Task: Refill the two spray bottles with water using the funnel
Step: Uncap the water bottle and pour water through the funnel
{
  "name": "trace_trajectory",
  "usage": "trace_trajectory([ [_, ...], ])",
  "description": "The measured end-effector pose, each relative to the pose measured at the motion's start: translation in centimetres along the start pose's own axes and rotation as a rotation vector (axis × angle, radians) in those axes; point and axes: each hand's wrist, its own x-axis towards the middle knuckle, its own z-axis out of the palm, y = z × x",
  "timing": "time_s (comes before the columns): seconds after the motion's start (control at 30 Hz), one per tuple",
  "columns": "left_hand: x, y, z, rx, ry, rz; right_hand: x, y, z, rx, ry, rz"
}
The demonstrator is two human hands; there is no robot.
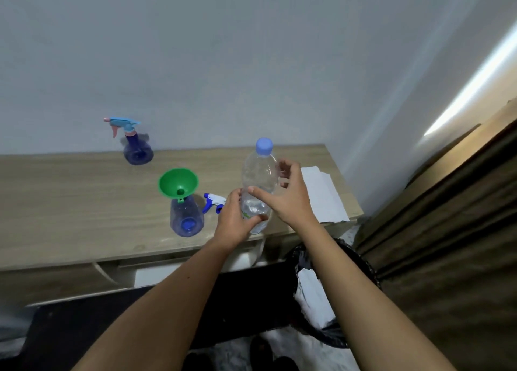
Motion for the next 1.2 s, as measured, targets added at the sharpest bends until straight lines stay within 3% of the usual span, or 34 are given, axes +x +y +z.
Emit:
trace_trajectory([
  [0.2, 0.3, 0.2, 0.0, 0.021, -0.018, 0.041, 1.5, -5.0, -0.2, 0.08, 0.233, -0.133],
  [0.47, 0.7, 0.0, -0.5, 0.046, -0.061, 0.081, 3.0, -5.7, 0.3, 0.061, 0.346, -0.078],
  [0.73, 1.4, -0.8, -0.7, -0.004, -0.081, 0.098, 3.2, -5.5, -0.6, -0.069, 0.15, -0.247],
  [0.97, 1.8, -1.3, -0.8, -0.009, -0.113, 0.091, 3.6, -6.4, -1.0, 0.05, 0.169, -0.134],
  [1.13, 1.5, -1.6, -0.8, -0.031, -0.087, 0.078, 4.7, -6.1, -2.7, 0.0, -0.171, -0.183],
  [1.2, 1.5, -1.7, -0.7, -0.032, -0.084, 0.067, 5.3, -6.3, -2.9, -0.014, -0.203, -0.179],
])
